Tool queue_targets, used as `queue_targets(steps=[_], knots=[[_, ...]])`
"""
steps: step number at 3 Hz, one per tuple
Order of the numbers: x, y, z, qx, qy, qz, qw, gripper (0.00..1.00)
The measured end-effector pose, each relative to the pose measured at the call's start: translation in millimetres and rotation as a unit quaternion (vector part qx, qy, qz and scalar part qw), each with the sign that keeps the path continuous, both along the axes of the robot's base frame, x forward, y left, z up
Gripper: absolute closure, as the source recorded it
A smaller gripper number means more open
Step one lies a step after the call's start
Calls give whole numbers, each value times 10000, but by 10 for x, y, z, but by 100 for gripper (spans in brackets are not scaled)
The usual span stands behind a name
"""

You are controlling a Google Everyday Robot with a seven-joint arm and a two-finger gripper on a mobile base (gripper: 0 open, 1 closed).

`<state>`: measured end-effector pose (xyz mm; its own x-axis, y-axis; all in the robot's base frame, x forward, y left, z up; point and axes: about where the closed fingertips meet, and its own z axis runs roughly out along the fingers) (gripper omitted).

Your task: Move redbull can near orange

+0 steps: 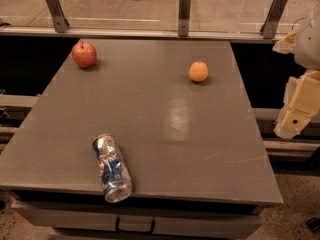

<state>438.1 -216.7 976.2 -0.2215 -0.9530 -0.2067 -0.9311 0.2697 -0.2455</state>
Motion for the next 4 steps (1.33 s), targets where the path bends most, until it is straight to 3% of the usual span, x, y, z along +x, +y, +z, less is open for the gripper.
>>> queue_targets(steps=[1,2,4], knots=[[33,61,-5,42,-25,24,10000,0],[132,355,-103,278,13,175,9995,0],[142,1778,-329,908,206,532,9942,0]])
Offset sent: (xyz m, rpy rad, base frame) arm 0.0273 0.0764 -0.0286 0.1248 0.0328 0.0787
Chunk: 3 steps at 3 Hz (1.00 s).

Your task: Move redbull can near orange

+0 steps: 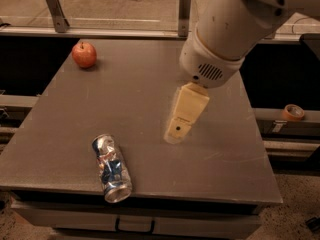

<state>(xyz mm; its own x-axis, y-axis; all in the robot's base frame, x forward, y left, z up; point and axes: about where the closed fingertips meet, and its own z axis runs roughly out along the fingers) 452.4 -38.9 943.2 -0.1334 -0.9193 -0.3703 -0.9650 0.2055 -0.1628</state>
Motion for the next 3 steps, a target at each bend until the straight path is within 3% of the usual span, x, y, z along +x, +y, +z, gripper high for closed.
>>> queue_targets(steps=[1,2,3], knots=[[-4,5,0,-3,2,11,10000,0],[-76,239,-218,143,199,-209,9995,0],[-109,644,-556,365,569,-602,9959,0]])
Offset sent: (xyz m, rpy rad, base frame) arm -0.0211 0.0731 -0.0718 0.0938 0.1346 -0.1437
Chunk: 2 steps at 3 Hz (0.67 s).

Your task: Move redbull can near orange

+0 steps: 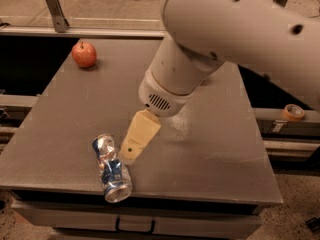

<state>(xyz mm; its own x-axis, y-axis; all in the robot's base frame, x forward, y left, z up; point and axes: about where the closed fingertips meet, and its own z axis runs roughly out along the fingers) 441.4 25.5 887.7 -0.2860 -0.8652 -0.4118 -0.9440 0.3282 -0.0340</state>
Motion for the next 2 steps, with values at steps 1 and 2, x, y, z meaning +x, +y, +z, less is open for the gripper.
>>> queue_targets(steps=[1,2], knots=[[12,384,-229,159,346,-425,9984,0],[16,646,-315,254,554,-753,9953,0]])
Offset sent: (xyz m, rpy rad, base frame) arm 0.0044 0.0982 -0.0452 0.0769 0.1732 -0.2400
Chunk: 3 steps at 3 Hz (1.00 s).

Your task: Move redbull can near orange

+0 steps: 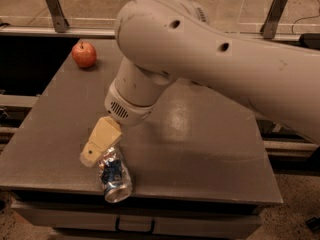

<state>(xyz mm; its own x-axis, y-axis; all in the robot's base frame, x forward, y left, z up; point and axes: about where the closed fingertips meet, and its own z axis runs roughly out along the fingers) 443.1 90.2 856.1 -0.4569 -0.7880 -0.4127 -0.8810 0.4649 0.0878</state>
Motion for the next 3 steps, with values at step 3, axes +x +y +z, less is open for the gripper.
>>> queue_targets(steps=[3], knots=[[-120,180,-237,-307,-45,-721,9969,18]])
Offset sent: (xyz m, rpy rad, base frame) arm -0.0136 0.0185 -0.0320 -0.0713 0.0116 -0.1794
